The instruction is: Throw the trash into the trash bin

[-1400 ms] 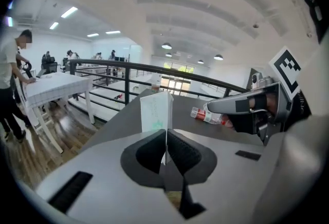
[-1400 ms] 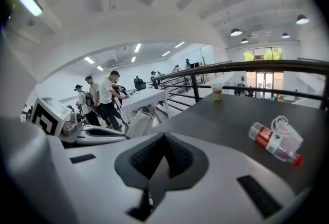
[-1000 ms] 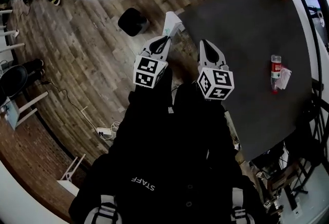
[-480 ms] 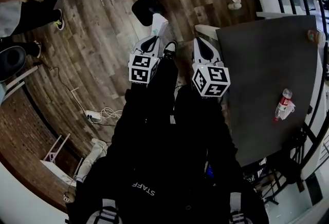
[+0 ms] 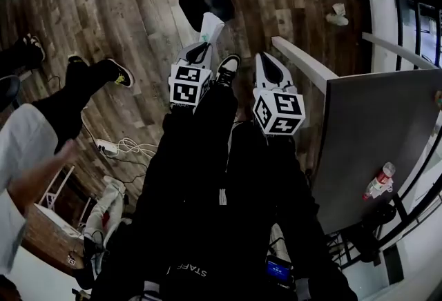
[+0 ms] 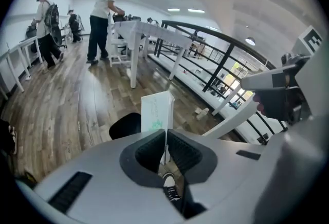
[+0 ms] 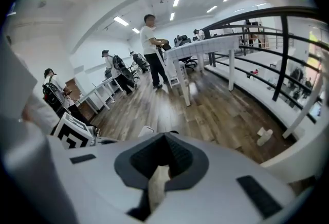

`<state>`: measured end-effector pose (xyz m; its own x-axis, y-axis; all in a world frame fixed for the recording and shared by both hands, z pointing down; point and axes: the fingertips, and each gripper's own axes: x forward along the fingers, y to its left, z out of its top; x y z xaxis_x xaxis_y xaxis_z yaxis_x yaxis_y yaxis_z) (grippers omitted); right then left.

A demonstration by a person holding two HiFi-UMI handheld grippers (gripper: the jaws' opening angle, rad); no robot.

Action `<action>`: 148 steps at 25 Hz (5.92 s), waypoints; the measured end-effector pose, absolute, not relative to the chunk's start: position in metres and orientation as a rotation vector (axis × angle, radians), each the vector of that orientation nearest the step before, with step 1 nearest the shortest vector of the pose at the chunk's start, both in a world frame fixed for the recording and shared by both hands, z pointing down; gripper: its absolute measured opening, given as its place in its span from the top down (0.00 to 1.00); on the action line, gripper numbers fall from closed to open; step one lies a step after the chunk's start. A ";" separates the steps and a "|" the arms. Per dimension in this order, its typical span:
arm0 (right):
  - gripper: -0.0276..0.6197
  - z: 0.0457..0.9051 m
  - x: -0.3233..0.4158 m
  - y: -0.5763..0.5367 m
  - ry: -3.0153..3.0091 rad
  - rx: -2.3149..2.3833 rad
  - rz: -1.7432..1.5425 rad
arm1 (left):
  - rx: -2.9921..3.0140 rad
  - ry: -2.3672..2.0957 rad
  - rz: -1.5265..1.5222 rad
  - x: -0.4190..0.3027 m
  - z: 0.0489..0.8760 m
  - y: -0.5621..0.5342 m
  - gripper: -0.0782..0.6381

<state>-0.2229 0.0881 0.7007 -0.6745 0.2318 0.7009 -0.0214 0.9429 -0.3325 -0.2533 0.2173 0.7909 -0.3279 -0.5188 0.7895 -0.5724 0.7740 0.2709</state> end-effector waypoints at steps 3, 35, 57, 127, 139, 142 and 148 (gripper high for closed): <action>0.94 0.746 -0.235 0.097 -2.252 -0.162 0.383 | 0.786 -1.955 0.060 -0.261 0.841 0.223 0.86; 0.94 0.887 -0.266 0.112 -2.160 -0.223 0.404 | 0.598 -1.895 -0.011 -0.322 1.017 0.238 0.74; 0.94 0.587 -0.188 0.079 -2.354 -0.162 0.540 | 0.827 -2.057 -0.031 -0.236 0.671 0.176 0.89; 0.94 0.168 0.408 -0.237 -2.636 1.627 0.299 | 2.503 -1.538 0.096 0.329 0.190 -0.249 0.89; 0.94 0.181 0.408 -0.249 -2.631 1.612 0.312 | 2.455 -1.537 0.134 0.326 0.209 -0.260 0.89; 0.94 0.186 0.405 -0.253 -2.632 1.593 0.321 | 2.444 -1.538 0.144 0.325 0.215 -0.262 0.89; 0.94 0.205 0.408 -0.270 -2.600 1.567 0.381 | 2.394 -1.543 0.163 0.320 0.233 -0.278 0.89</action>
